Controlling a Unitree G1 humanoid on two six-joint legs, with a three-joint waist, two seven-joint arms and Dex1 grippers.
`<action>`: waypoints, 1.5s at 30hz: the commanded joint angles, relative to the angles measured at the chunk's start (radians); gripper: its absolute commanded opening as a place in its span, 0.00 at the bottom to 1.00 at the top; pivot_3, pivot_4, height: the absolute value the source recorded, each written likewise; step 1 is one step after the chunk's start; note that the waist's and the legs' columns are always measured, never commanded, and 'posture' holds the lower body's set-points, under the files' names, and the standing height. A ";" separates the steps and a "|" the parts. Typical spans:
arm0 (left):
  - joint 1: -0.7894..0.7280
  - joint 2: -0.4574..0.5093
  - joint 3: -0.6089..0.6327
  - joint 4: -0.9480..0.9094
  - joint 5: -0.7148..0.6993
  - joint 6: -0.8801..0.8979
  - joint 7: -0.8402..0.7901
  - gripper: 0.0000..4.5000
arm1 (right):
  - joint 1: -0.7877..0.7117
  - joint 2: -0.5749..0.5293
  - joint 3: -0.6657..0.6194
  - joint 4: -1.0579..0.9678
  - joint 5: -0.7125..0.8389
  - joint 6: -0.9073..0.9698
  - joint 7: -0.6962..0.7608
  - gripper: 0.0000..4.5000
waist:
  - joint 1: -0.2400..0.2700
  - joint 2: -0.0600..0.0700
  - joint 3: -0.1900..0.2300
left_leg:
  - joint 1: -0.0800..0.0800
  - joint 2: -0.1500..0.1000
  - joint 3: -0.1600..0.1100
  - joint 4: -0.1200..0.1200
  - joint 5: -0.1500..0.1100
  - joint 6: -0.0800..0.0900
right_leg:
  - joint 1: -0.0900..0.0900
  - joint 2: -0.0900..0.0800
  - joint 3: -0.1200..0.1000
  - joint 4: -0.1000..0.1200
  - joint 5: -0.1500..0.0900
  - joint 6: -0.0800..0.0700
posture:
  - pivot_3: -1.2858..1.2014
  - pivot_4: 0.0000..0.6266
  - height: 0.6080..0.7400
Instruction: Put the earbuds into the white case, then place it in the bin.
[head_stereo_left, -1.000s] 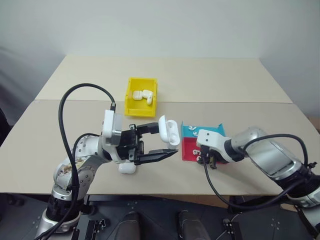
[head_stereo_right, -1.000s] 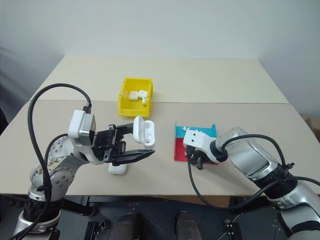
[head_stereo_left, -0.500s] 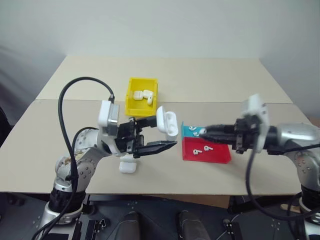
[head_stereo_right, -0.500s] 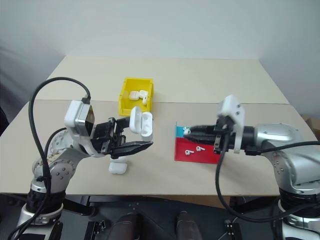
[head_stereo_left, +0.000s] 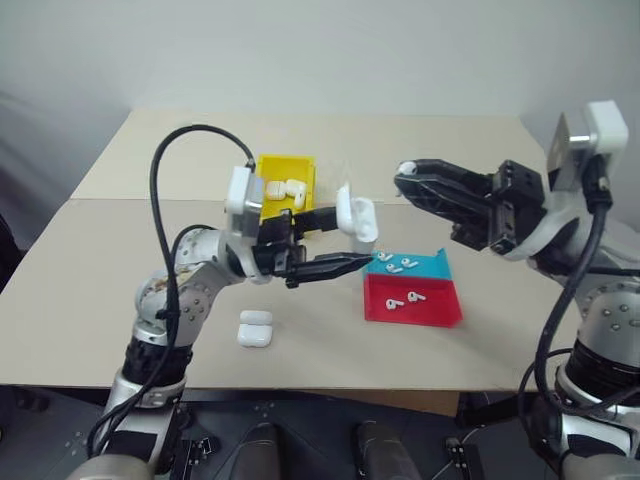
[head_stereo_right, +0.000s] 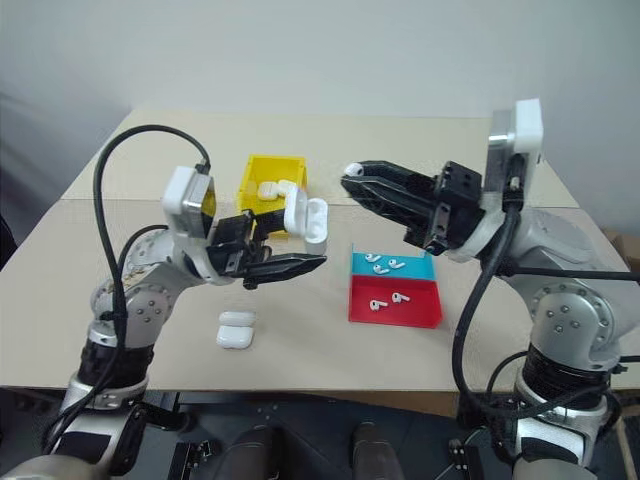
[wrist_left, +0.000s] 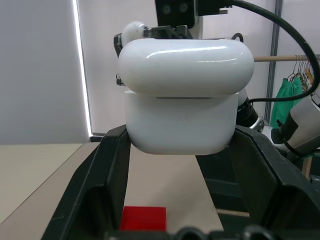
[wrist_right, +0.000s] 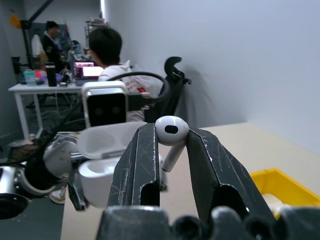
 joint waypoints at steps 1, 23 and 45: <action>-0.014 -0.013 0.000 -0.017 0.005 -0.016 -0.007 0.60 | -0.003 -0.003 0.029 -0.032 -0.003 -0.058 -0.015 0.14 | -0.002 0.000 0.000 | 0.000 0.000 0.000 0.000 0.000 0.000 | 0.000 0.000 0.000 0.000 0.000 0.000 | 0.52 0.24 1.00; -0.003 -0.024 0.011 -0.025 0.021 -0.026 -0.020 0.60 | 0.077 -0.123 0.129 -0.024 -0.060 -0.176 0.071 0.59 | -0.001 0.000 0.000 | 0.000 0.000 0.000 0.000 0.000 0.000 | 0.000 0.000 0.000 0.000 -0.001 -0.002 | 0.52 0.24 1.00; 0.059 0.014 0.072 -0.079 0.001 -0.035 -0.026 0.60 | -0.248 -0.416 0.539 0.588 -0.724 -0.514 0.383 0.93 | -0.008 0.000 0.000 | 0.000 0.000 0.002 -0.001 0.000 0.000 | -0.002 0.000 0.001 -0.001 -0.003 -0.006 | 0.52 0.24 1.00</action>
